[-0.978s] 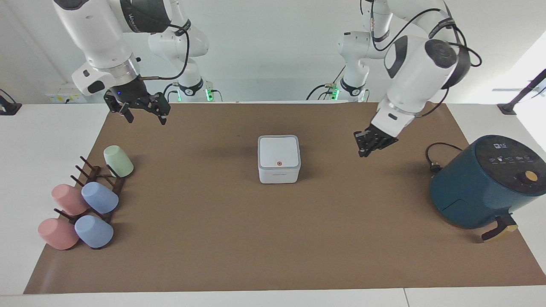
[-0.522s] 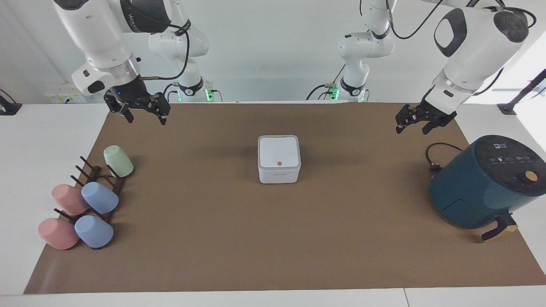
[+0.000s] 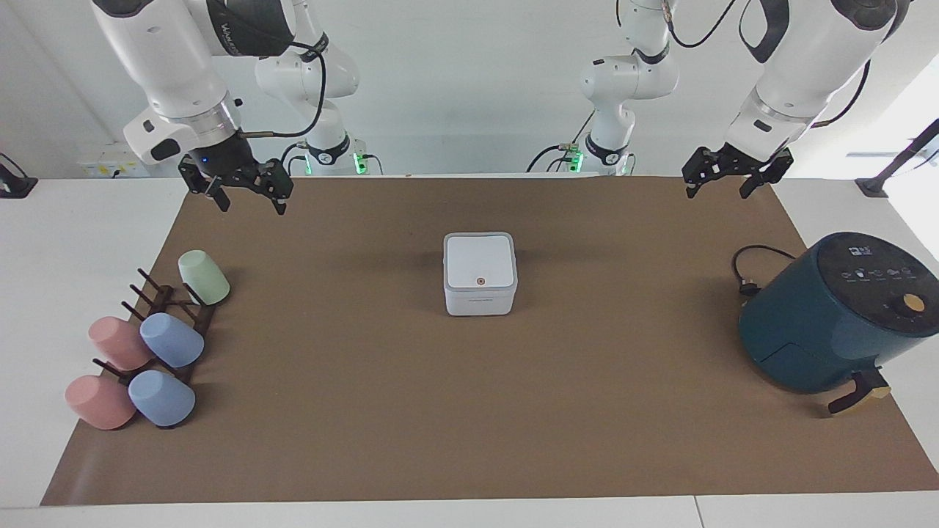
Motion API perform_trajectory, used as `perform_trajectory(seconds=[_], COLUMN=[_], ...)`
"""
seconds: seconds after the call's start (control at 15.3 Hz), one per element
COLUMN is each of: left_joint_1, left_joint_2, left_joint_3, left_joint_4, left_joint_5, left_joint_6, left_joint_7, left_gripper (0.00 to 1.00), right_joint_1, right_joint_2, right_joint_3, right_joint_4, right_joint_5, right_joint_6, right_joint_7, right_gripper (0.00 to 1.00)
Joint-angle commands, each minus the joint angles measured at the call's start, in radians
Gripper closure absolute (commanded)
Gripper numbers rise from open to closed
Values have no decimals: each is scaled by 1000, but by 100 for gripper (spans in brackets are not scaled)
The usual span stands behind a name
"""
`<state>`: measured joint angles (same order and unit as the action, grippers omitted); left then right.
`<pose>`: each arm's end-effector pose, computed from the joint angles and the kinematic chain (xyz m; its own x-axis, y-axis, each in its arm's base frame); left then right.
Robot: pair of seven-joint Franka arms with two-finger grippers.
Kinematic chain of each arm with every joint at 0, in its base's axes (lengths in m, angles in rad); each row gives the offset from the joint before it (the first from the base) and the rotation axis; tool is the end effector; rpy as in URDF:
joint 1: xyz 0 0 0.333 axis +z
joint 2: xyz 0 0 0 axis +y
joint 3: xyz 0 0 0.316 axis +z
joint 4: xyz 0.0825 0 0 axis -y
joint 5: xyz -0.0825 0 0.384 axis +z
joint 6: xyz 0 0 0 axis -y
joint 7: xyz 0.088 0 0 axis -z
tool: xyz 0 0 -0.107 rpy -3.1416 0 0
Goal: Close trash can lid
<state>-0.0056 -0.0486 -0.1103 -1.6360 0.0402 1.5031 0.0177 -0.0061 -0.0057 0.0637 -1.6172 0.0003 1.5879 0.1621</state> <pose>0.5279 -0.0583 0.6147 0.9879 -0.1295 -0.0852 -0.1336 -0.9901 -0.0440 0.5523 0.0320 0.6072 0.9943 -0.1043 -0.0233 -0.1043 -0.9945 0.0039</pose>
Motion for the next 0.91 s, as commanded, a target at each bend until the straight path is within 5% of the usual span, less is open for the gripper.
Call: perform_trajectory(seconds=[0.0,0.85], left_joint_1=[2,22], left_joint_2=[4,-17], left_joint_3=[-5,-2], left_joint_4=[35,-28], left_joint_5=[24,-74], left_joint_6=[-24,52], left_joint_7=[8,-4], left_gripper=[0,0], right_joint_1=[-9,-9], right_joint_2=[-4,-4], right_joint_3=[4,4], right_joint_4=[-1,-1], right_joint_5=[1,1], right_joint_6=[-9,-9], right_joint_7=[-19,-18], right_gripper=[0,0])
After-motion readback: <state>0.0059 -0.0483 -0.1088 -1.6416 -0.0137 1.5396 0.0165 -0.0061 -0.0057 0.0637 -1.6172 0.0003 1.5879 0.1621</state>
